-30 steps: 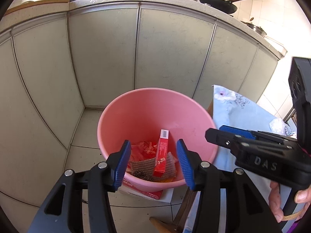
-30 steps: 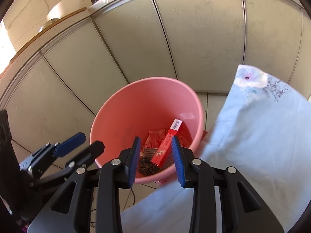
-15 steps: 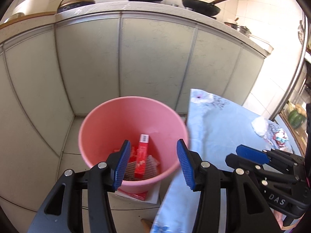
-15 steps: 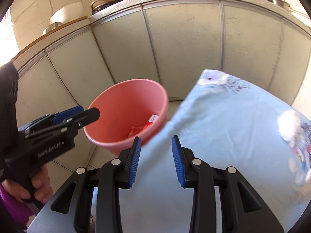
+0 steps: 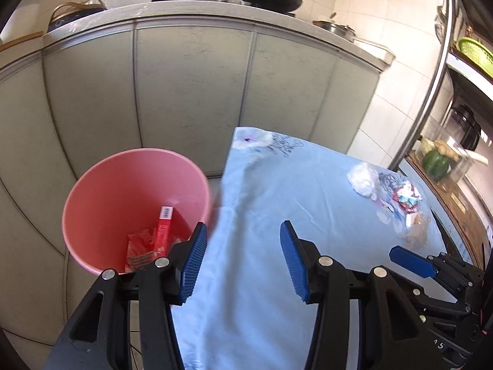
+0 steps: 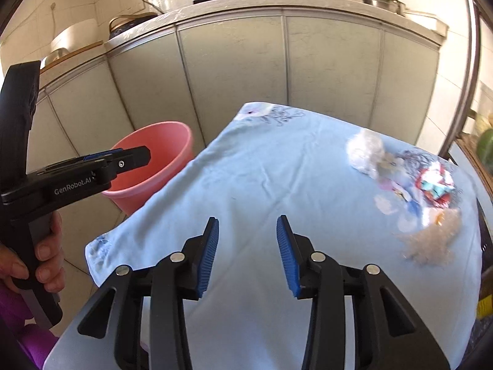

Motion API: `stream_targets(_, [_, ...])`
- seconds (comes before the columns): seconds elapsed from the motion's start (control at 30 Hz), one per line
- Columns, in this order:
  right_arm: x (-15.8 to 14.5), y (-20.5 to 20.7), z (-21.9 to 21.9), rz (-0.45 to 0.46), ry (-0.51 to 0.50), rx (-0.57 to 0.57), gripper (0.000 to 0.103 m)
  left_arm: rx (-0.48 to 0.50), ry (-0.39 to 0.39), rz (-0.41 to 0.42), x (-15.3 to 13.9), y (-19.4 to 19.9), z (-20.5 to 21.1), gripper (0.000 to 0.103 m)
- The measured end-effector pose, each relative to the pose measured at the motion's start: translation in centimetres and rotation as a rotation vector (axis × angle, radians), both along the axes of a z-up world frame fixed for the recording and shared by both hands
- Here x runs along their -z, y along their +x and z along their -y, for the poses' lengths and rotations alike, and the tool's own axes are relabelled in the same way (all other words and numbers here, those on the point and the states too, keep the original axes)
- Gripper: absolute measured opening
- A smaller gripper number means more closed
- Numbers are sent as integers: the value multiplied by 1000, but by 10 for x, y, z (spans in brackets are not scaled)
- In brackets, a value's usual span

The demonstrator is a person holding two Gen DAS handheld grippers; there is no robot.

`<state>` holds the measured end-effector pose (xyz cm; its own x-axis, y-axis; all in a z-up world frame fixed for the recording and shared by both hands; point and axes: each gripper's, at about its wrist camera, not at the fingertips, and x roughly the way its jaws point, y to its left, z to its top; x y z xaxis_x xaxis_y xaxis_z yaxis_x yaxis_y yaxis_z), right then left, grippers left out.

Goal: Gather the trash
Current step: 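Move both open grippers back over the table toward the remaining bags, then lower the left gripper onto the white plastic bag while the right gripper approaches the colourful wrapper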

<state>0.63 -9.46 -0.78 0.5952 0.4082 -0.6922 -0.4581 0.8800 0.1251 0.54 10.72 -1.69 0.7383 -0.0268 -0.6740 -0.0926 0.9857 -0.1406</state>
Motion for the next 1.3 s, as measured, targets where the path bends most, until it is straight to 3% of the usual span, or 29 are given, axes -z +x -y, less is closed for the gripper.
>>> stream_targets(0.53, [5,-18,72,10,51,171,40,135,10,-21,0,-1,69,49])
stream_targets(0.9, [4,-29,94,25,68,210,40,144,-17,-46,1,1,82,48])
stream_targets(1.3, [12,-22,118,19,93,256,40,175,34,-68,3,17,107,49])
